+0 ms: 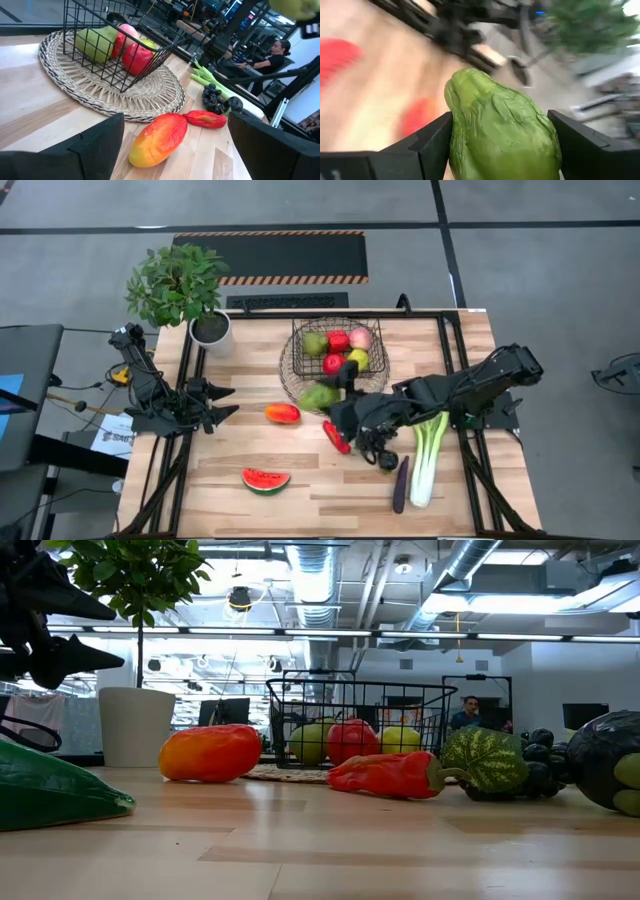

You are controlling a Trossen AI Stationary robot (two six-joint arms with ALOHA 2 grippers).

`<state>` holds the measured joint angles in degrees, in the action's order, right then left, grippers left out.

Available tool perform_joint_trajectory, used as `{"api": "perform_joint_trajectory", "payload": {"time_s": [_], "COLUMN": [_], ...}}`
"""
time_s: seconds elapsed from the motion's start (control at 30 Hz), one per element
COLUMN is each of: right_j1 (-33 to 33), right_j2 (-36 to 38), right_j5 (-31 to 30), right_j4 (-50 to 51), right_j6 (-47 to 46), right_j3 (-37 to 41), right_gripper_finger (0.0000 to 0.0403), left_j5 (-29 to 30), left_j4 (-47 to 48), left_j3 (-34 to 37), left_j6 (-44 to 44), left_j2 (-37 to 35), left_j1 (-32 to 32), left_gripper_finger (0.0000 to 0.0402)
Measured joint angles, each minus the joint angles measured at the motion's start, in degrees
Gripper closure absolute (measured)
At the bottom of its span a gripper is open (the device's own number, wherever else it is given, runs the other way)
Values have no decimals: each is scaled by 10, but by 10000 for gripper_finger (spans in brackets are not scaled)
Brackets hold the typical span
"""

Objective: Build produce basket
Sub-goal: Put the green chayote into the black wire basket

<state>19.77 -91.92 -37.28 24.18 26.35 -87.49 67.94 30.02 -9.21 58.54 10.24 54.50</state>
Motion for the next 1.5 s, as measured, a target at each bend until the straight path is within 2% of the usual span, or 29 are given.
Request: {"api": "perform_joint_trajectory", "payload": {"time_s": [0.13,0.33,0.53,1.17,1.23,1.3,1.5], "right_j1": [4,5,8,3,3,-2,-62], "right_j2": [-19,-49,-70,-78,-78,-78,-70], "right_j5": [-86,-145,-237,-245,-245,-247,-261], "right_j4": [17,-5,-11,-42,-41,-50,-66], "right_j6": [94,194,276,241,214,143,-213], "right_j3": [1,-2,0,0,0,0,0], "right_gripper_finger": [101,101,101,101,101,101,101], "left_j5": [0,3,3,3,2,2,2], "left_j4": [0,0,0,0,0,0,0], "left_j3": [0,0,0,0,0,0,0], "left_j6": [5,6,3,-4,-4,-4,5], "left_j2": [0,0,0,0,0,0,0], "left_j1": [0,0,0,0,0,0,0], "left_gripper_finger": [60,60,60,60,60,60,60]}}
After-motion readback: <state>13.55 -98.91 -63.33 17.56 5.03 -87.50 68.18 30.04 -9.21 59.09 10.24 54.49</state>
